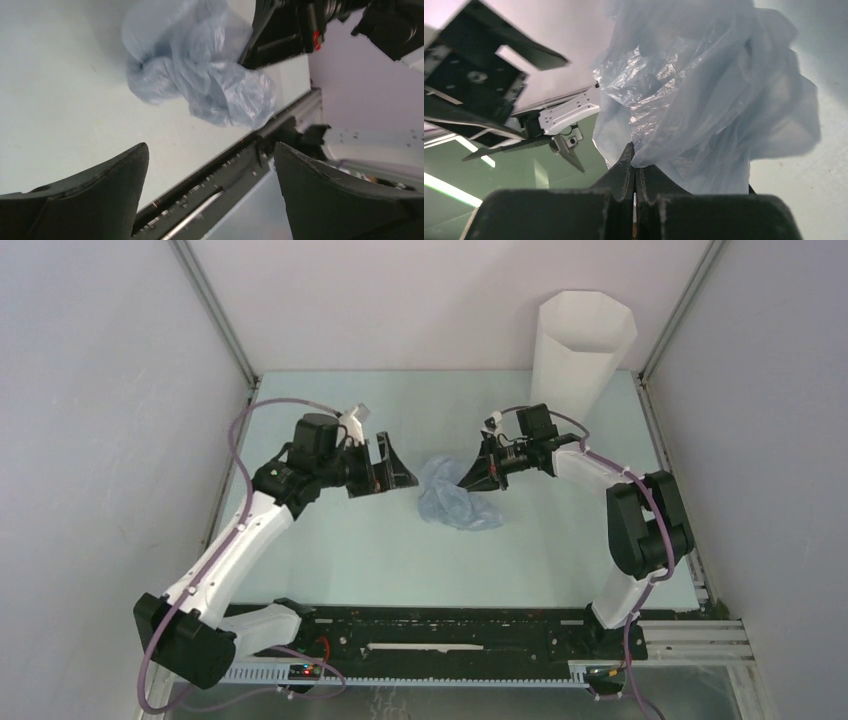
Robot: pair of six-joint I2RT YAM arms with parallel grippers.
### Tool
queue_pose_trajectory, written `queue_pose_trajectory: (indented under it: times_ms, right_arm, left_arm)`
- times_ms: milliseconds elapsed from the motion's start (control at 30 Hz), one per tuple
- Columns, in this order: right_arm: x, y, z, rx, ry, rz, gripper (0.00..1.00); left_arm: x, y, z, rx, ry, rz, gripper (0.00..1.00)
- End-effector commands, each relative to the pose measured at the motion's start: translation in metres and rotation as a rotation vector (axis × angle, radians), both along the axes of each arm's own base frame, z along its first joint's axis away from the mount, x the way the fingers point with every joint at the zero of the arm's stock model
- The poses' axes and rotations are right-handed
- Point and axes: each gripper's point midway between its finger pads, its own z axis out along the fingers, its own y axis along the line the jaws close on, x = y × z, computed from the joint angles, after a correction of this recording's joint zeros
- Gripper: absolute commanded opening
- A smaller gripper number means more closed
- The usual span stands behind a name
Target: Put the trash bags into the trash bin
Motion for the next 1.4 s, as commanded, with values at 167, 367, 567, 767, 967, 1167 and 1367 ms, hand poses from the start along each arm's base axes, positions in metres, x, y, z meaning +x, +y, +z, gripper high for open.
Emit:
queue_pose_trajectory:
  times_ms: [167, 367, 567, 767, 967, 1167, 1367]
  right_arm:
    - [-0.009, 0.012, 0.065, 0.163, -0.051, 0.051, 0.00]
    - [-0.033, 0.021, 0.112, 0.213, -0.125, 0.073, 0.00]
    - [-0.058, 0.024, 0.187, 0.349, -0.210, 0.086, 0.00]
    - [-0.075, 0.026, 0.228, 0.440, -0.248, 0.091, 0.00]
    - [-0.086, 0.021, 0.266, 0.549, -0.267, 0.104, 0.00]
    - [-0.091, 0.019, 0.268, 0.533, -0.277, 0.080, 0.00]
    - [-0.087, 0.009, 0.263, 0.500, -0.313, 0.056, 0.00]
  left_arm:
    - [-0.021, -0.031, -0.011, -0.312, 0.070, -0.039, 1.00]
    - [-0.021, -0.031, 0.004, -0.397, -0.099, -0.046, 0.97]
    - [-0.028, -0.009, 0.038, -0.497, -0.294, 0.069, 1.00]
    - [-0.044, -0.027, 0.101, -0.761, -0.370, -0.088, 1.00]
    - [-0.026, -0.026, 0.105, -0.606, -0.361, -0.034, 1.00]
    - [-0.011, -0.002, 0.075, -0.670, -0.260, 0.214, 1.00]
    - [-0.030, -0.044, 0.149, -0.817, -0.320, -0.129, 0.65]
